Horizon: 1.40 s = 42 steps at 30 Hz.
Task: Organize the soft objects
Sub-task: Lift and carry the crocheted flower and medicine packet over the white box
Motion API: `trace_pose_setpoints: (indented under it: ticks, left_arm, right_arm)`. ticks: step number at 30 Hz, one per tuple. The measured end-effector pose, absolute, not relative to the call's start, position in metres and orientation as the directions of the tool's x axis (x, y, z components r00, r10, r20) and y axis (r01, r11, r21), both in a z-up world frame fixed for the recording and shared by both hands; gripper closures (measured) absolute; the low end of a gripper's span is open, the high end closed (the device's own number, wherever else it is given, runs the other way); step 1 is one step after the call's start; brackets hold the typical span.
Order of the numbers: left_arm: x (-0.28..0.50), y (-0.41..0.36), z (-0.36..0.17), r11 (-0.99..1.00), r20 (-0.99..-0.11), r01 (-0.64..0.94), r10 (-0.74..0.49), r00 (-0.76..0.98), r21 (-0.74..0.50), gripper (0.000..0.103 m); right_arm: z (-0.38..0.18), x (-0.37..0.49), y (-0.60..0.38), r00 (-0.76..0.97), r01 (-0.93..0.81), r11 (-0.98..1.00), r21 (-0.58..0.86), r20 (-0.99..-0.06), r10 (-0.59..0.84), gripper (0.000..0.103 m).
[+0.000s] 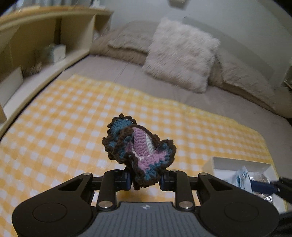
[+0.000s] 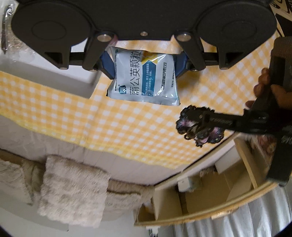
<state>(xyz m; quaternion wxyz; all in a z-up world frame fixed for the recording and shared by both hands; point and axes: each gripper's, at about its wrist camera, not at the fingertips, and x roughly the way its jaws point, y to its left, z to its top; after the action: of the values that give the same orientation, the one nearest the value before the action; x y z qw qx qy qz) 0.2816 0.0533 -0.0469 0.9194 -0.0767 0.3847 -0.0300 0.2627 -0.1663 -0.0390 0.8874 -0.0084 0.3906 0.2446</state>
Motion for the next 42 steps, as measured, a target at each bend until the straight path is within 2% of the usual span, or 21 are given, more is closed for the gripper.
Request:
trace_pose_setpoints:
  ticks: [9, 15, 20, 28, 36, 39, 41, 42]
  left_arm:
    - [0.265, 0.015, -0.022, 0.977, -0.622, 0.129, -0.21, 0.754, -0.172, 0.074]
    - [0.27, -0.025, -0.023, 0.957, -0.614, 0.234, -0.291, 0.734, -0.173, 0.074]
    - [0.283, -0.061, -0.036, 0.938, -0.642, 0.318, -0.33, 0.692, -0.14, 0.074]
    - [0.293, -0.117, -0.073, 0.871, -0.716, 0.491, -0.327, 0.616, 0.024, 0.074]
    - [0.307, -0.145, -0.109, 0.814, -0.791, 0.581, -0.347, 0.505, 0.014, 0.074]
    - [0.311, -0.15, -0.118, 0.803, -0.808, 0.596, -0.339, 0.481, 0.017, 0.066]
    - [0.313, -0.152, -0.123, 0.803, -0.818, 0.596, -0.324, 0.474, 0.027, 0.047]
    - [0.313, -0.152, -0.125, 0.802, -0.823, 0.596, -0.318, 0.471, 0.031, 0.043]
  right_arm:
    - [-0.014, 0.257, -0.218, 0.691, -0.334, 0.923, 0.192, -0.616, 0.378, 0.034]
    - [-0.014, 0.261, -0.258, 0.727, -0.244, 0.946, 0.212, -0.606, 0.323, 0.034]
    - [-0.021, 0.267, -0.29, 0.732, -0.166, 0.956, 0.243, -0.618, 0.285, 0.034]
    - [-0.052, 0.289, -0.321, 0.661, -0.085, 0.937, 0.339, -0.684, 0.308, 0.034]
    - [-0.083, 0.313, -0.313, 0.574, -0.076, 0.937, 0.34, -0.753, 0.32, 0.034]
    - [-0.091, 0.319, -0.309, 0.557, -0.084, 0.939, 0.334, -0.766, 0.322, 0.032]
    - [-0.097, 0.322, -0.306, 0.544, -0.082, 0.947, 0.31, -0.782, 0.303, 0.022]
    - [-0.1, 0.323, -0.303, 0.542, -0.078, 0.958, 0.275, -0.795, 0.272, 0.018]
